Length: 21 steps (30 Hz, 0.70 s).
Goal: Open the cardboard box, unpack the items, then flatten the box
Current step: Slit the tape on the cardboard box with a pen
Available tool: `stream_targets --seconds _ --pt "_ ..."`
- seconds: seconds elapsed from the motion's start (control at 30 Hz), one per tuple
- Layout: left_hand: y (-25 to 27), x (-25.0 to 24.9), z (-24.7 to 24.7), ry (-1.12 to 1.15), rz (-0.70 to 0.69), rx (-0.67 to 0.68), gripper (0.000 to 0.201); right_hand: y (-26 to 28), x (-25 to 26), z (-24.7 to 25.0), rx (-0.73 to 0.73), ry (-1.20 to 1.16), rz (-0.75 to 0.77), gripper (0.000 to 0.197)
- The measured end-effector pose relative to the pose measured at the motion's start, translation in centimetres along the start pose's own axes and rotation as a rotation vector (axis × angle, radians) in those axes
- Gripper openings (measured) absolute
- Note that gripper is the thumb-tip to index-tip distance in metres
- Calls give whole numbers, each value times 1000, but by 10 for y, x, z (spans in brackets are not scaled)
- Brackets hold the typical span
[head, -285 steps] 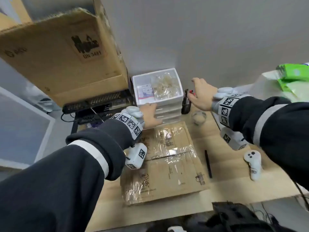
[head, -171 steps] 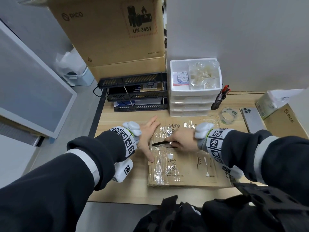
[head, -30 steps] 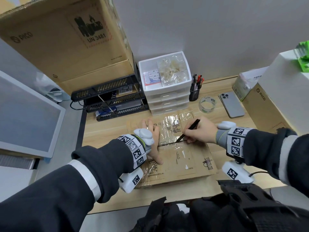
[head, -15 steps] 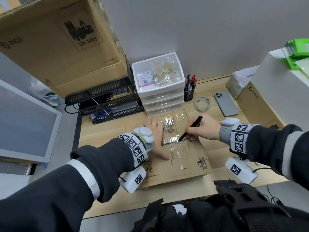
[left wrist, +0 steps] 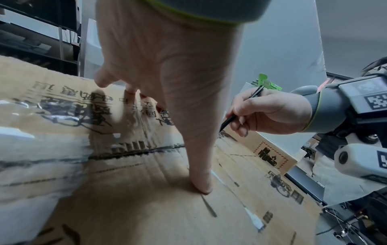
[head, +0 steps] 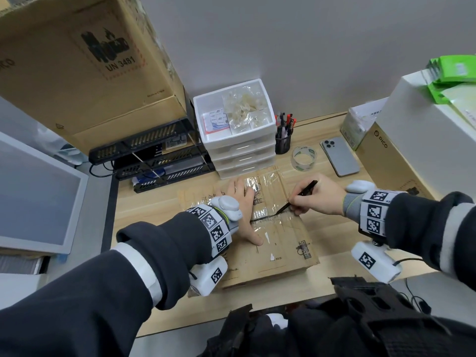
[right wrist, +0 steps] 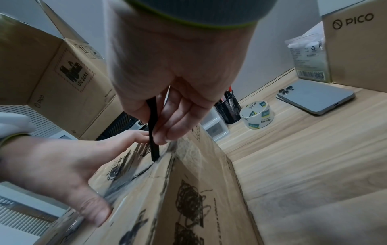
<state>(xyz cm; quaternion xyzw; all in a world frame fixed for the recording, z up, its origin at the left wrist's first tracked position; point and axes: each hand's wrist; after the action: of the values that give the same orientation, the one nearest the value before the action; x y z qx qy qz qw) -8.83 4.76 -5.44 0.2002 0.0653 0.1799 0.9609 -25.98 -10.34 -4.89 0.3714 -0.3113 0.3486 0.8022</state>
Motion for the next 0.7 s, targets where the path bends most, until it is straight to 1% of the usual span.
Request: stream_targets --seconds 0.13,0.27,0.4,0.5,0.6,0.7 --pt "-3 -1 1 -23 -2 12 121 3 0 4 -9 16 4 13" --pt "-4 2 -3 -48 10 -4 129 6 3 4 -22 -7 22 23" --pt "-6 3 -4 -70 12 -8 134 8 3 9 -48 26 15 18" --pt "-5 3 -4 -69 8 -6 134 9 1 14 -55 33 -9 12" --pt "-4 3 -5 -72 10 -13 134 10 -1 19 -61 36 -34 11" --pt "-5 2 -5 -77 19 -4 133 10 -2 24 -47 52 -25 12"
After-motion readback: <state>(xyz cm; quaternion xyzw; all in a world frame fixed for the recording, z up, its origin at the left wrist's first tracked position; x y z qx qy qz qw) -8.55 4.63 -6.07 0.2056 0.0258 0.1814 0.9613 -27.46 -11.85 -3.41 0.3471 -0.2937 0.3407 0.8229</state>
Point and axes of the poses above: each hand's wrist, its own y-axis away from the middle knuckle, its own z-axis out of the back of the hand, x = y × z, and after that the axes turned 15 degrees about y, right-handed
